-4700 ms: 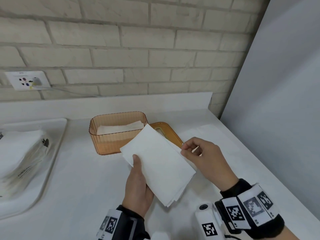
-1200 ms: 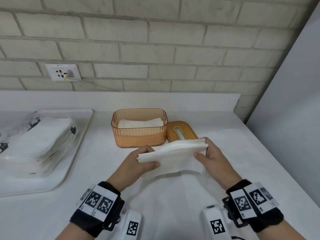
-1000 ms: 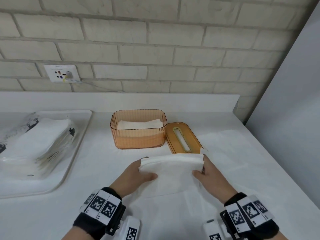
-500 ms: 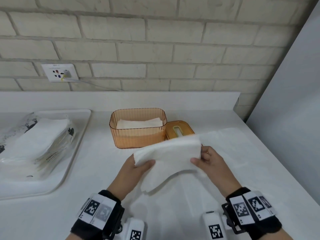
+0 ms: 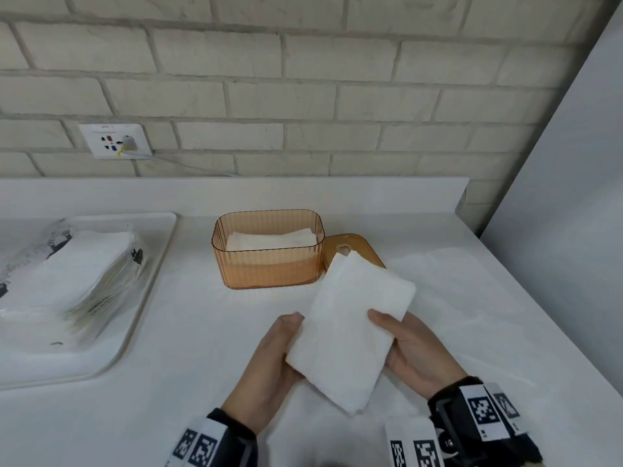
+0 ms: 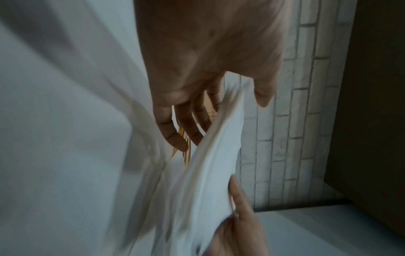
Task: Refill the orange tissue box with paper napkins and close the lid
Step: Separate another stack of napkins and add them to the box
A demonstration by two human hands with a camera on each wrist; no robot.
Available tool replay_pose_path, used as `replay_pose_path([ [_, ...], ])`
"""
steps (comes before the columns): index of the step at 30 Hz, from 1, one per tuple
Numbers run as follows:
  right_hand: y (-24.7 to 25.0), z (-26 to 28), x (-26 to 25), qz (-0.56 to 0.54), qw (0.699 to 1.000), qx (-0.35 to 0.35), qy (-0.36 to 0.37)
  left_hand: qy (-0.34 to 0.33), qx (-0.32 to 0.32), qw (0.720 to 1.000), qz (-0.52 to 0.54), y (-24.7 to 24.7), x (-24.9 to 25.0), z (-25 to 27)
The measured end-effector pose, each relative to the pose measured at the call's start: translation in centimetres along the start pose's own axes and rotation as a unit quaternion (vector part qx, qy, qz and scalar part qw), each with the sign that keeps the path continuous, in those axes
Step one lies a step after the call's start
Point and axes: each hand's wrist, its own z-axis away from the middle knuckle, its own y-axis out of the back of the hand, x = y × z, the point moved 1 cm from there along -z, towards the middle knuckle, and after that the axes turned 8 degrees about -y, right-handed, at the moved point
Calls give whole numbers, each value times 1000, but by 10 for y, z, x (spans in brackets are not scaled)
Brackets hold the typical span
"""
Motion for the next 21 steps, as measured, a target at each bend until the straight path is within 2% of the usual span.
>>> replay_pose_path([
  [4,-2,5,-3,96,995,12,11,11,-45,991,-128,-1,18,-11],
  [6,-5,5,-4,116,993,5,20,-5,-46,985,-164,-7,23,-16],
  [9,-7,5,-8,90,996,-8,22,-37,5,992,-119,-15,27,-21],
  [13,-6,3,-7,28,999,-21,17,-19,25,999,-11,-23,26,-19],
  [17,-5,-2,-2,18,1000,4,25,-21,-6,1000,-21,-32,25,-15],
  [21,-7,-6,-1,35,999,19,36,-57,-2,996,-74,-33,26,-12],
])
